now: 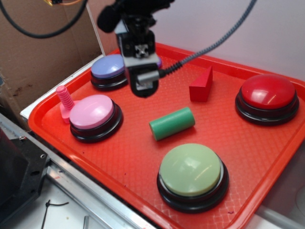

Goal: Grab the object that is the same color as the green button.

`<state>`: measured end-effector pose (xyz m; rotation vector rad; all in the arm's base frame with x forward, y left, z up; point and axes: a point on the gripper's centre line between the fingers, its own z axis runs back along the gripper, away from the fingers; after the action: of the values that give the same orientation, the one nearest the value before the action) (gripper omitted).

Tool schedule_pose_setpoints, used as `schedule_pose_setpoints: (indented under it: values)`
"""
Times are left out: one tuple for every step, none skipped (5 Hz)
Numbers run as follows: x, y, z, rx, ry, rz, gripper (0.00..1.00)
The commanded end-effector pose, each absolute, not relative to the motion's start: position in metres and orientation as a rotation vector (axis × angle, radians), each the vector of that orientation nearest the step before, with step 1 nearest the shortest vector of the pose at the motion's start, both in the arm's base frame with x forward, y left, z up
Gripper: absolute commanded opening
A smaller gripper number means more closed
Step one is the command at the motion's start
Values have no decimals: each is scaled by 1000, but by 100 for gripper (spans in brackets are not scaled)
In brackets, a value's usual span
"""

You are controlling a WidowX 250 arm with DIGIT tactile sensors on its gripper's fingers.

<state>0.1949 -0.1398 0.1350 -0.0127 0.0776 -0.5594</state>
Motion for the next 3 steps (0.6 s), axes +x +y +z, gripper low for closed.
schedule_pose_setpoints:
  values:
    - [211,-101,125,-3,2,-417,100]
    - [208,-108,90,24,63,-419,100]
    - [207,-125,66,40,115,-460,100]
